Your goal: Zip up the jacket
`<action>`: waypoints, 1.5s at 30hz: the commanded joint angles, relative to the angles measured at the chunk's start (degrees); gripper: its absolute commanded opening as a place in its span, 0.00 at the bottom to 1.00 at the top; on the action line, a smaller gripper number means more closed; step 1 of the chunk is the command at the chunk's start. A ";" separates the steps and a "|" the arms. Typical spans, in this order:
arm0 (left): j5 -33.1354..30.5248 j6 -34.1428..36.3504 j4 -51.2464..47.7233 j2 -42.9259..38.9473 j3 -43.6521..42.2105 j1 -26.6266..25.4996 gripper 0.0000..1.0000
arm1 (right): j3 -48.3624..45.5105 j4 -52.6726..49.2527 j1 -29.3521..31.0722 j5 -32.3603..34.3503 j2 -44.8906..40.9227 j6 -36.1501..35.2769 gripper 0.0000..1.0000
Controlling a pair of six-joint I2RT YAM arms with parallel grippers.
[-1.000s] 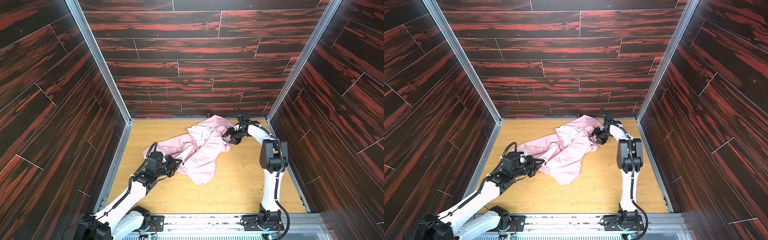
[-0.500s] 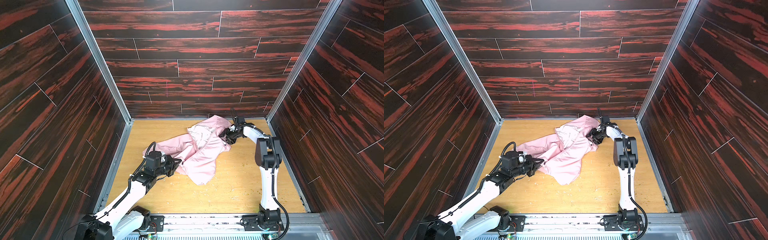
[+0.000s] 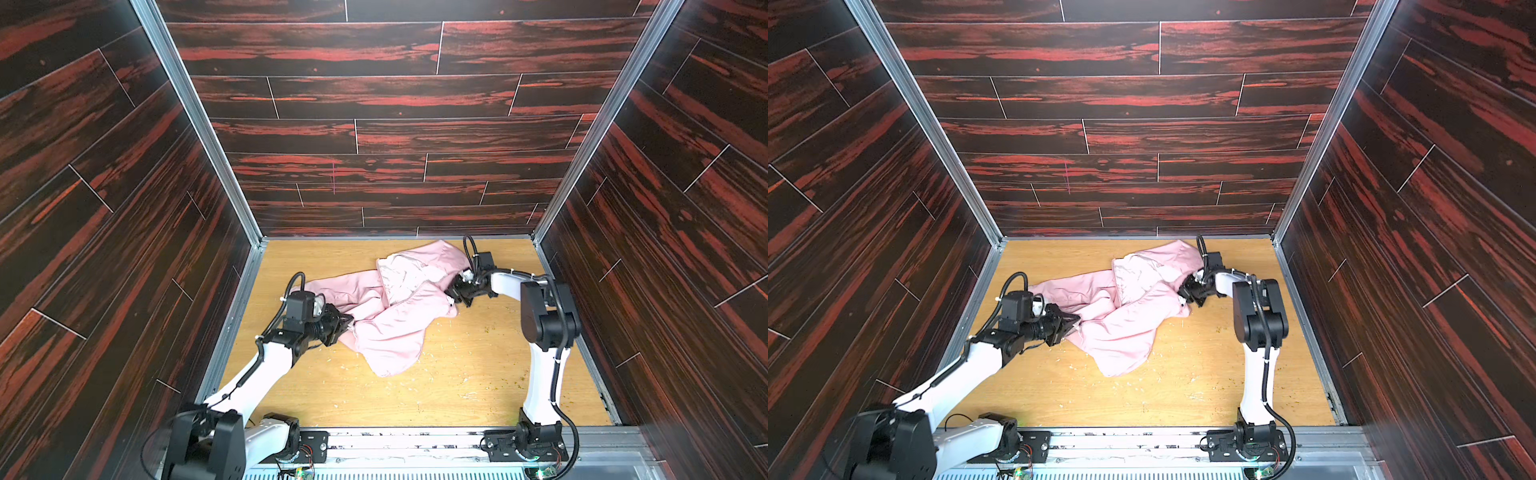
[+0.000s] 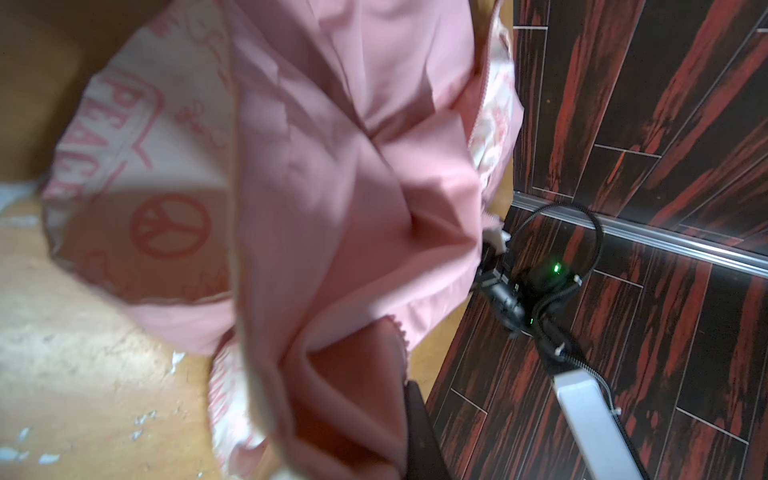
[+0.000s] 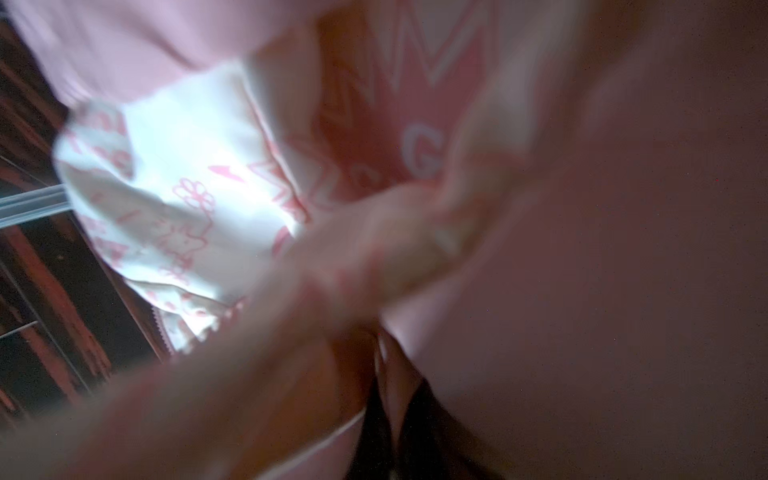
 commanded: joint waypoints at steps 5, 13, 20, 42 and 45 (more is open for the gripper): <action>8.03 17.09 -10.58 14.43 15.07 1.63 0.00 | -20.93 3.15 -2.39 1.57 -17.90 2.23 0.00; 14.11 20.95 -12.49 26.23 27.50 0.60 0.00 | -34.32 0.23 -10.73 4.14 -35.32 3.96 0.00; 15.51 20.86 -11.94 32.34 33.67 -4.05 0.00 | -29.33 -4.64 -12.30 4.61 -33.36 0.14 0.05; 14.43 17.22 -6.11 30.51 29.80 -3.91 0.00 | 3.21 -23.32 -4.28 21.63 -30.95 -5.24 0.55; 14.36 17.02 -5.59 28.71 28.58 -3.94 0.00 | 9.36 -24.61 0.05 22.83 -24.57 -5.35 0.56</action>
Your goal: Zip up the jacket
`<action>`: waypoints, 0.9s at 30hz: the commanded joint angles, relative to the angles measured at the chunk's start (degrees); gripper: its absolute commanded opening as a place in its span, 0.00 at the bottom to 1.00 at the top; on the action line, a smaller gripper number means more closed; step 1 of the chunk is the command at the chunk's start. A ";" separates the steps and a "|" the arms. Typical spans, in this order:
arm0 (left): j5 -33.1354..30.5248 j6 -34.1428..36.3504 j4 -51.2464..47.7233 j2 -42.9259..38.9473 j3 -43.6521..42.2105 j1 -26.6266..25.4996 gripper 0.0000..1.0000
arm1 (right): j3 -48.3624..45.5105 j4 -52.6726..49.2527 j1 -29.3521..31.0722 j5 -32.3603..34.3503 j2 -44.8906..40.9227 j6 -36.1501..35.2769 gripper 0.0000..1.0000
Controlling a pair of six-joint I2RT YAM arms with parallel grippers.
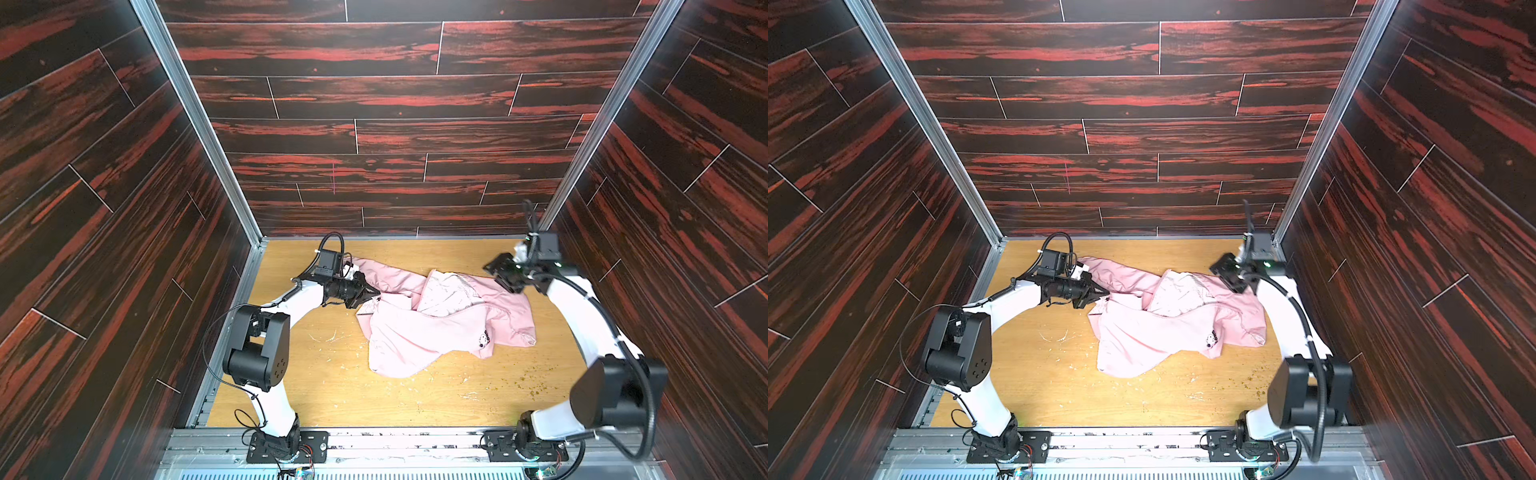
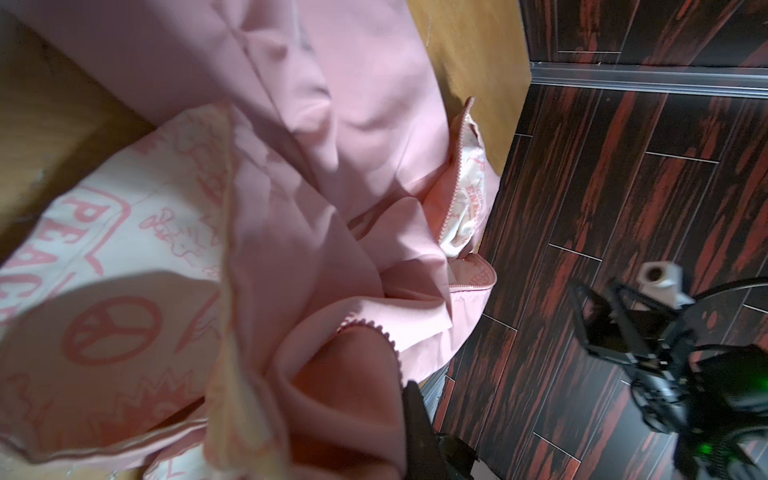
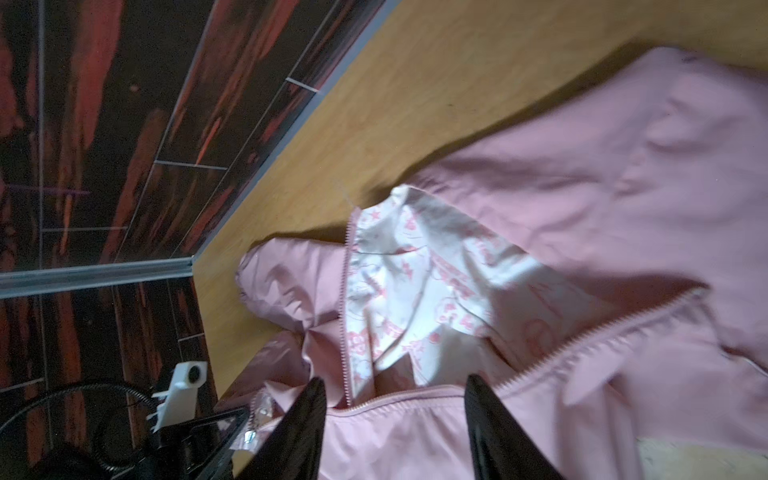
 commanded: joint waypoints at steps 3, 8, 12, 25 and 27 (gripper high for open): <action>0.06 0.03 1.35 -4.17 -2.04 0.11 0.00 | 9.95 -5.90 6.45 3.57 12.69 -1.59 0.56; -0.07 -0.04 1.71 -4.63 -2.89 0.12 0.00 | 21.05 -9.77 9.63 5.60 24.29 -1.76 0.55; 0.28 -0.05 2.08 -4.76 -3.42 0.08 0.00 | 27.68 -11.75 11.10 5.30 31.67 -0.77 0.53; 1.08 0.31 2.25 -4.50 -4.55 -0.01 0.00 | 67.29 -33.57 16.33 14.91 59.64 -2.82 0.50; 1.08 0.30 2.46 -4.41 -4.54 -0.01 0.00 | 70.61 -35.71 16.69 16.59 61.94 -3.36 0.50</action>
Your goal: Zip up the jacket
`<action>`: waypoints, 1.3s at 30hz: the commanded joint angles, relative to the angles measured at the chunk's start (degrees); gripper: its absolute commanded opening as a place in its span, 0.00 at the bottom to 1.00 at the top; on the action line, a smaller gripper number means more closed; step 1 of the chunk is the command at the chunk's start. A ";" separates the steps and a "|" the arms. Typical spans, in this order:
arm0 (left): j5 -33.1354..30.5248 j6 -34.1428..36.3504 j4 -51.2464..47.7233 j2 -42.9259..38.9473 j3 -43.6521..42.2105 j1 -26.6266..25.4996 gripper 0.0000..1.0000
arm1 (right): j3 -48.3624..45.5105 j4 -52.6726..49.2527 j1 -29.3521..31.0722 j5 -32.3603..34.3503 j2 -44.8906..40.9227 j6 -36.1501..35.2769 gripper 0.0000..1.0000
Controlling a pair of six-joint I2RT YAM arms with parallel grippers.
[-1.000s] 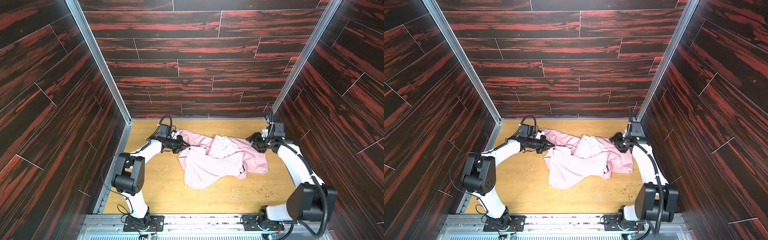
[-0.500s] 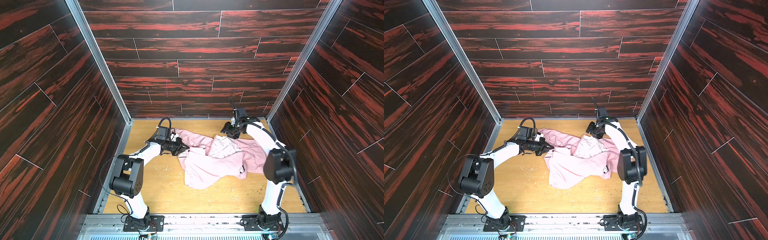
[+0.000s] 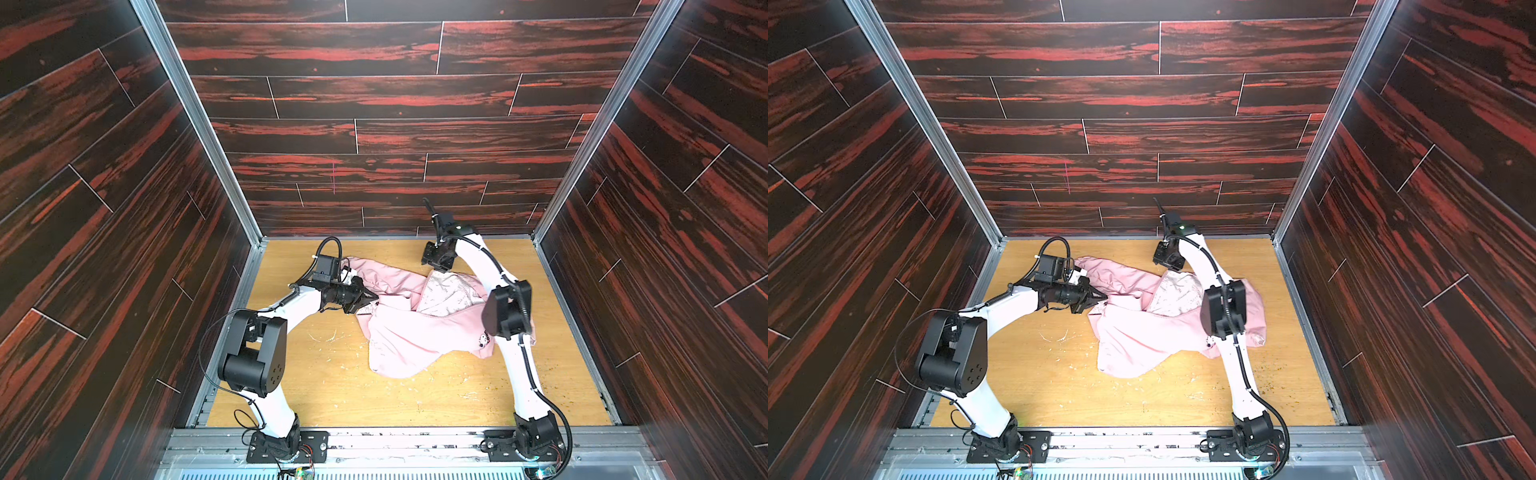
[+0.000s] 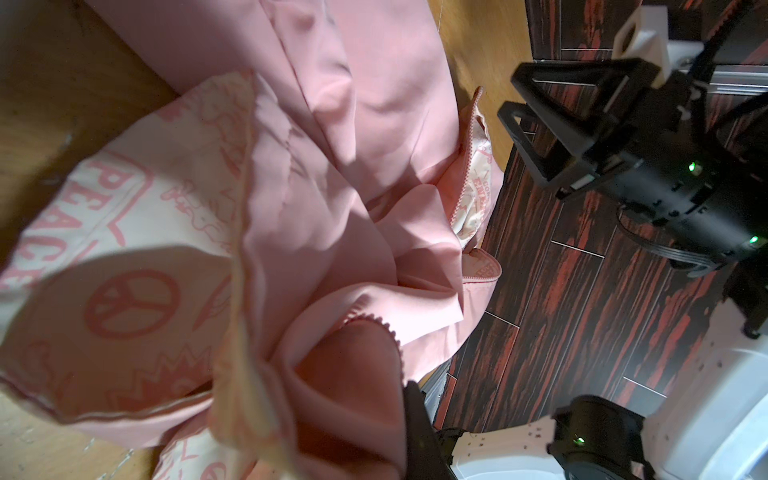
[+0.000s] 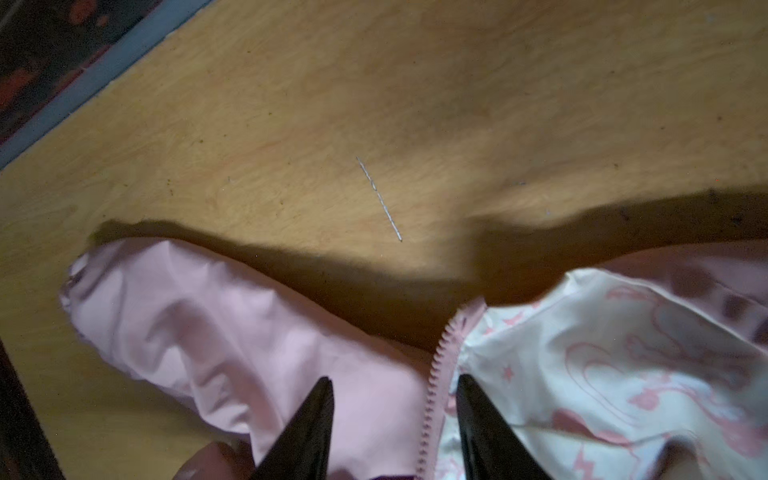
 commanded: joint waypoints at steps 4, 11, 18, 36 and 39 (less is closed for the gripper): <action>1.10 0.56 0.55 -1.94 -0.88 -0.01 0.00 | 1.52 -8.86 0.75 4.83 4.71 -1.88 0.50; 1.63 0.63 0.82 -1.69 -1.32 -0.02 0.00 | -0.36 -7.89 1.12 4.50 4.61 -2.42 0.45; 1.54 0.55 0.99 -2.11 -1.61 -0.01 0.00 | -0.99 -6.79 1.12 3.25 4.48 -1.63 0.28; 0.40 0.34 0.83 -4.77 -3.75 0.07 0.00 | -10.33 -1.64 -3.15 5.10 -13.71 0.26 0.00; 0.47 0.62 0.49 -5.36 -3.85 0.24 0.00 | -16.20 1.29 -4.95 4.86 -19.92 0.08 0.00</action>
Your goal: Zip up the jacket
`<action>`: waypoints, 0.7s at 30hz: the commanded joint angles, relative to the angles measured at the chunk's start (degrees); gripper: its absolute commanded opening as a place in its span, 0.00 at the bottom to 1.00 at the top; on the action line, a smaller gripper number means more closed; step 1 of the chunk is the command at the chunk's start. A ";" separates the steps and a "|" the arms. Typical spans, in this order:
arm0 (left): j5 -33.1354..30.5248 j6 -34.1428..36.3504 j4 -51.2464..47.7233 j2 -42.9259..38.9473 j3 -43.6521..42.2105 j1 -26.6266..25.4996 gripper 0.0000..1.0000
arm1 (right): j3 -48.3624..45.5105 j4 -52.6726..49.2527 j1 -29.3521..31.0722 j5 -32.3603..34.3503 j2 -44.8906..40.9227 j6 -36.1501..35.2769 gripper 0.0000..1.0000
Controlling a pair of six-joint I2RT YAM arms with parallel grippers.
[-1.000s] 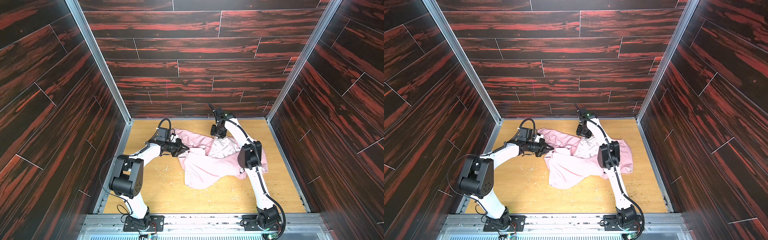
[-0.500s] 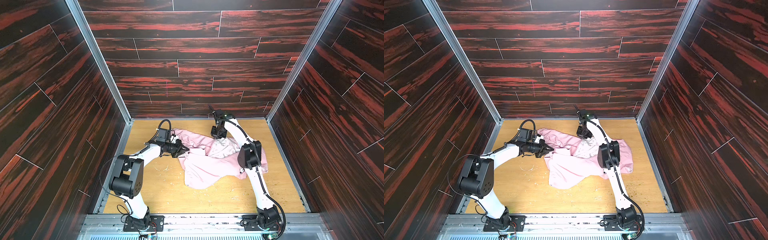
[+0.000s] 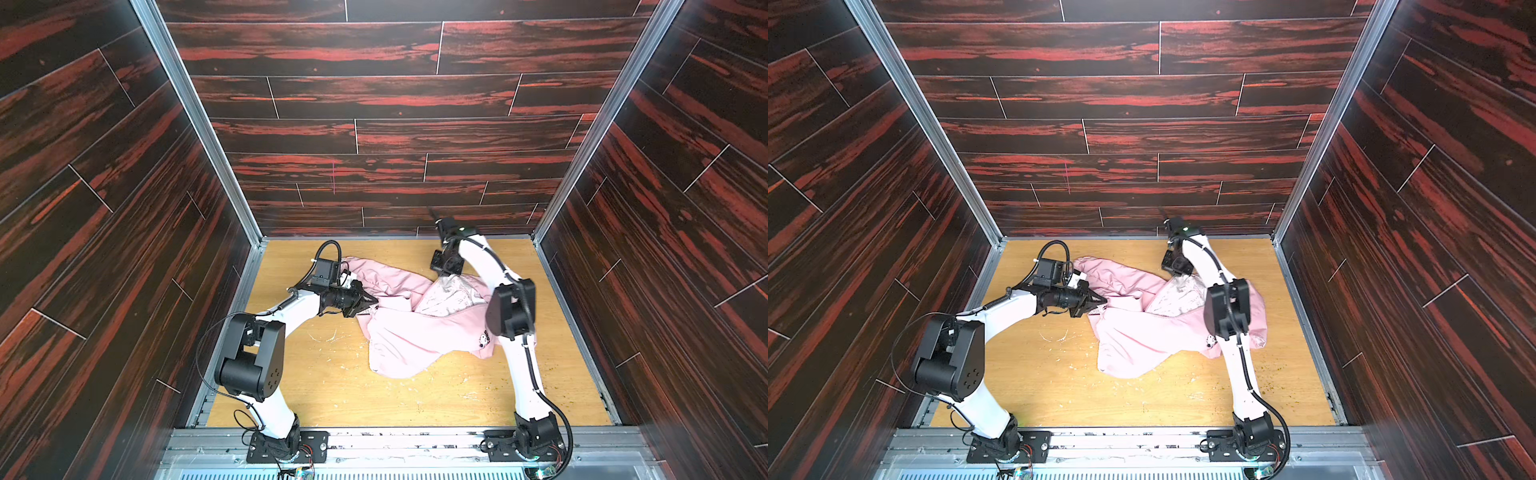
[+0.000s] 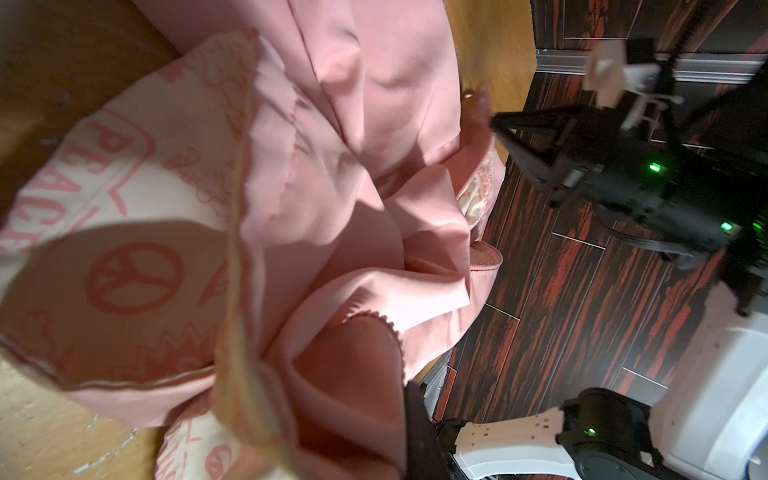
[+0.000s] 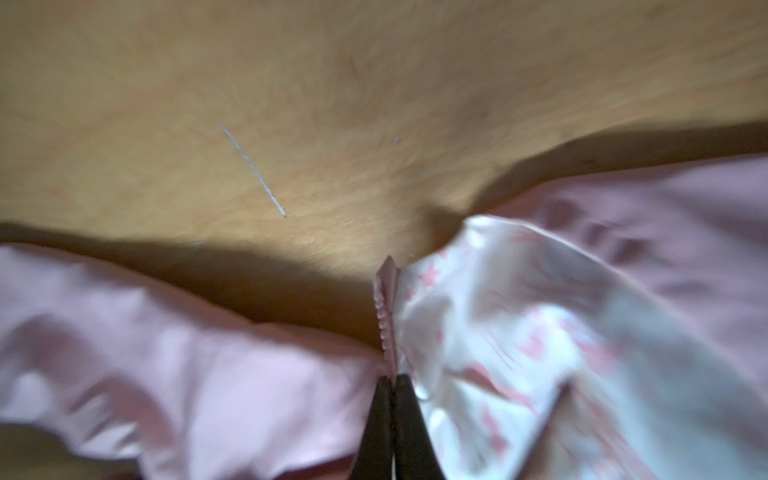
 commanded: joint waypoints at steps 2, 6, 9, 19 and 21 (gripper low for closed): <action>-0.22 0.72 -0.43 -3.42 -0.84 0.34 0.00 | -7.33 4.78 -2.87 0.26 -14.21 0.02 0.00; 0.04 0.64 -0.23 -4.19 -0.85 0.59 0.00 | -19.44 9.51 -5.06 -0.65 -23.21 -0.70 0.00; 0.79 0.26 1.00 -4.85 -0.70 0.79 0.00 | -30.85 13.43 -6.53 -1.85 -30.14 -0.75 0.00; 6.02 -0.42 4.12 -7.04 -1.55 1.48 0.00 | -61.28 22.62 -12.50 -3.13 -45.58 1.05 0.00; 6.90 -0.33 4.04 -7.21 -1.70 1.47 0.00 | -64.01 23.67 -13.15 -3.14 -45.66 0.83 0.00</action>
